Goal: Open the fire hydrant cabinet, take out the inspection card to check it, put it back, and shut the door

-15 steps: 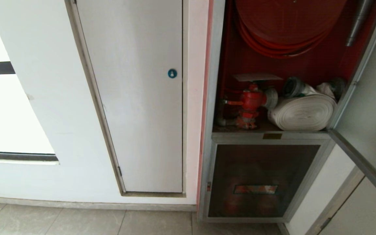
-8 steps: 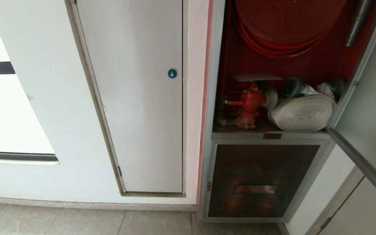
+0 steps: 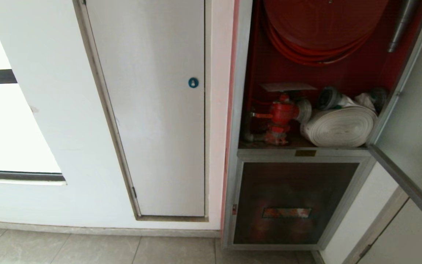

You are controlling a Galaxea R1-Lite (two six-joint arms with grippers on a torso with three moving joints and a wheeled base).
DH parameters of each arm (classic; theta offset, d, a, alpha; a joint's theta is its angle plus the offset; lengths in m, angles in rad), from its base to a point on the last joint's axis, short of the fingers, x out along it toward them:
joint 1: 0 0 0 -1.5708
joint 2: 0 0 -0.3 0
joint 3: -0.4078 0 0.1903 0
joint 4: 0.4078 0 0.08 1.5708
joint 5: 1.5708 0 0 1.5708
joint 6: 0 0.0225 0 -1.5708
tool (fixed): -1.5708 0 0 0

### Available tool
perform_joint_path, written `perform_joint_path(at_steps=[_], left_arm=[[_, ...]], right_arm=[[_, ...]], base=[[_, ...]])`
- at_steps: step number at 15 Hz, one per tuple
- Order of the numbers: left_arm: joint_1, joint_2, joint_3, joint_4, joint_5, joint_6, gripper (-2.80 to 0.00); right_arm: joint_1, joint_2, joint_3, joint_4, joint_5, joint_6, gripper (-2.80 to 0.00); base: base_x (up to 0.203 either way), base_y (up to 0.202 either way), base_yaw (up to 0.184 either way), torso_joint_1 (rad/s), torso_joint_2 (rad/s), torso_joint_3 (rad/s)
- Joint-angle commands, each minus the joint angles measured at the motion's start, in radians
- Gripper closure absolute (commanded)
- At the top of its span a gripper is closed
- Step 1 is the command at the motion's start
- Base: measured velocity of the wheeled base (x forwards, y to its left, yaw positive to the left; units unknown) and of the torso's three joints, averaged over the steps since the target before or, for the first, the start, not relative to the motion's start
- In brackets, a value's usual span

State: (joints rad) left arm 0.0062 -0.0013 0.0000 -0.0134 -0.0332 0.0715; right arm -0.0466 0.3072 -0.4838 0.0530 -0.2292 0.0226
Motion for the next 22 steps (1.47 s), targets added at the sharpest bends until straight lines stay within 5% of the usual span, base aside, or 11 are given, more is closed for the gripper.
perform_joint_path(at_steps=[1,7,13,18,22], left_arm=[[0.001,0.0,0.008,0.0,-0.001,0.001,0.0],[0.001,0.0,0.008,0.0,-0.001,0.001,0.0],[0.0,0.0,0.008,0.0,-0.001,0.001,0.0],[0.0,0.0,0.008,0.0,-0.001,0.001,0.0],[0.001,0.0,0.006,0.0,-0.001,0.001,0.0]], right_arm=[[0.038,-0.107,0.022,0.08,0.017,0.001,0.0],[0.045,-0.308,0.252,0.107,0.138,-0.029,0.0],[0.045,-0.31,0.478,-0.085,0.225,-0.056,0.0],[0.045,-0.309,0.484,-0.05,0.238,-0.066,0.0],[0.045,-0.309,0.484,-0.055,0.224,0.019,0.0]], base=[[0.0,0.0,0.0,0.0,0.0,0.0],[0.0,0.0,0.0,0.0,0.0,0.0],[0.0,0.0,0.0,0.0,0.0,0.0],[0.0,0.0,0.0,0.0,0.0,0.0],[0.0,0.0,0.0,0.0,0.0,0.0]])
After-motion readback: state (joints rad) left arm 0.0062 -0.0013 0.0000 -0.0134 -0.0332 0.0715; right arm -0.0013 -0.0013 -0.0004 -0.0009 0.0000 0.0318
